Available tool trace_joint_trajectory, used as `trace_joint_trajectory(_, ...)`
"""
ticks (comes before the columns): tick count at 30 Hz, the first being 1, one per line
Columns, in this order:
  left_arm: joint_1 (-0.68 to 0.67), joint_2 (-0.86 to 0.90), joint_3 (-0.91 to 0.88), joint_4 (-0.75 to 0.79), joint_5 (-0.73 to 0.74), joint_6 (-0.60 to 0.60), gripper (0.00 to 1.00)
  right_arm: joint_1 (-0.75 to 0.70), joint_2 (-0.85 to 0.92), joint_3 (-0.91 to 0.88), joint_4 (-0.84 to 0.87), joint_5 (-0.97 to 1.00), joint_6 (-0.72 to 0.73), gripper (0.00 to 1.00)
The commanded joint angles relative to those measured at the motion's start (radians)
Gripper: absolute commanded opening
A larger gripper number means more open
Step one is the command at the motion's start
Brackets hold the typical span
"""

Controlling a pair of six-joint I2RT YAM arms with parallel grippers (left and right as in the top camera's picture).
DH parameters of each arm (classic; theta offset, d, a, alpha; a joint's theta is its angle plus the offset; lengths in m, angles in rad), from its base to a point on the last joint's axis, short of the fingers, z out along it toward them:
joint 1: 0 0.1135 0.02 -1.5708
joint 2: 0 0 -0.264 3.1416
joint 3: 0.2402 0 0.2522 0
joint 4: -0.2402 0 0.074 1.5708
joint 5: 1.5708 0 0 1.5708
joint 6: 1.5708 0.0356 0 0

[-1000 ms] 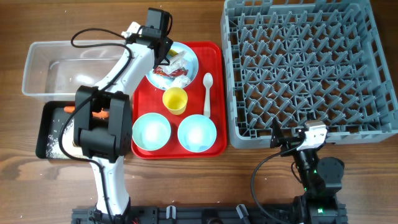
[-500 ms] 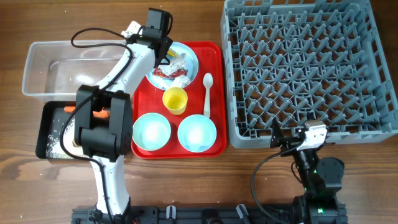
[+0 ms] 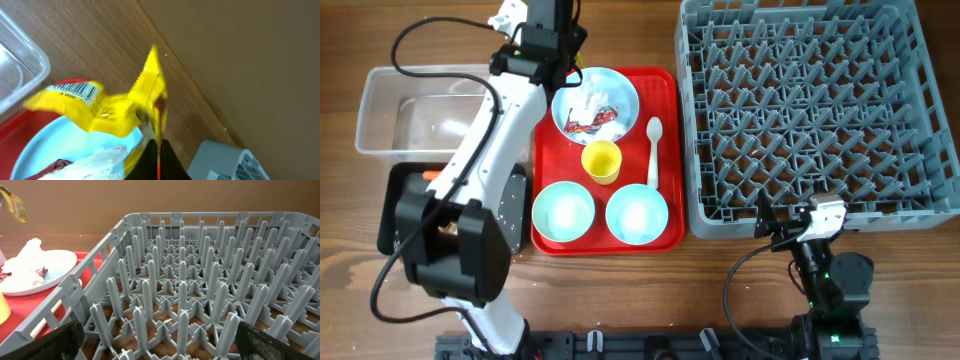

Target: Sort waste into correct bins and load items into the dishwasher rack

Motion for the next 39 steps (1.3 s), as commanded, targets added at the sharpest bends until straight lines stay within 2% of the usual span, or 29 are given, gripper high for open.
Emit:
trace_joint_trajectory(1,0.011,-0.093,-0.002,-0.041,-0.095,0.065,0.04,-0.003,-0.002,-0.001,0.003,0.006,-0.005,1.0)
trace_joint_trajectory(6,0.102,-0.156,-0.002,-0.15,-0.094,0.058,0.04,-0.003,-0.002,-0.001,0.003,0.006,-0.005,1.0)
trace_joint_trajectory(8,0.151,-0.155,-0.002,-0.221,0.037,0.061,0.04,-0.003,-0.002,-0.001,0.003,0.006,-0.005,1.0)
trace_joint_trajectory(9,0.163,-0.152,-0.002,-0.251,0.056,0.062,0.04,-0.003,-0.002,-0.001,0.003,0.006,-0.005,1.0)
trace_joint_trajectory(10,0.169,-0.149,-0.002,-0.265,0.058,0.09,0.04,-0.003,-0.002,-0.001,0.003,0.006,-0.005,1.0)
trace_joint_trajectory(12,0.164,-0.147,-0.002,-0.233,0.08,0.245,0.05,-0.003,-0.002,-0.001,0.003,0.006,-0.005,1.0)
trace_joint_trajectory(14,0.145,-0.147,-0.002,-0.19,0.097,0.333,0.17,-0.003,-0.002,-0.001,0.003,0.006,-0.005,1.0)
trace_joint_trajectory(18,0.093,-0.141,-0.002,-0.125,0.092,0.403,0.34,-0.003,-0.002,-0.001,0.003,0.006,-0.005,1.0)
trace_joint_trajectory(20,0.065,-0.117,-0.002,-0.098,0.076,0.432,0.42,-0.003,-0.002,-0.001,0.003,0.006,-0.005,1.0)
trace_joint_trajectory(22,0.04,-0.08,-0.002,-0.07,0.041,0.451,0.44,-0.003,-0.002,-0.001,0.003,0.006,-0.005,1.0)
trace_joint_trajectory(29,-0.046,0.1,-0.002,-0.035,-0.171,0.454,0.61,-0.003,-0.002,-0.001,0.003,0.006,-0.005,1.0)
trace_joint_trajectory(32,-0.072,0.176,-0.002,0.006,-0.27,0.454,0.65,-0.003,-0.002,-0.001,0.003,0.006,-0.005,1.0)
trace_joint_trajectory(39,-0.075,0.256,-0.002,0.055,-0.356,0.45,0.68,-0.003,-0.002,-0.001,0.003,0.006,-0.005,1.0)
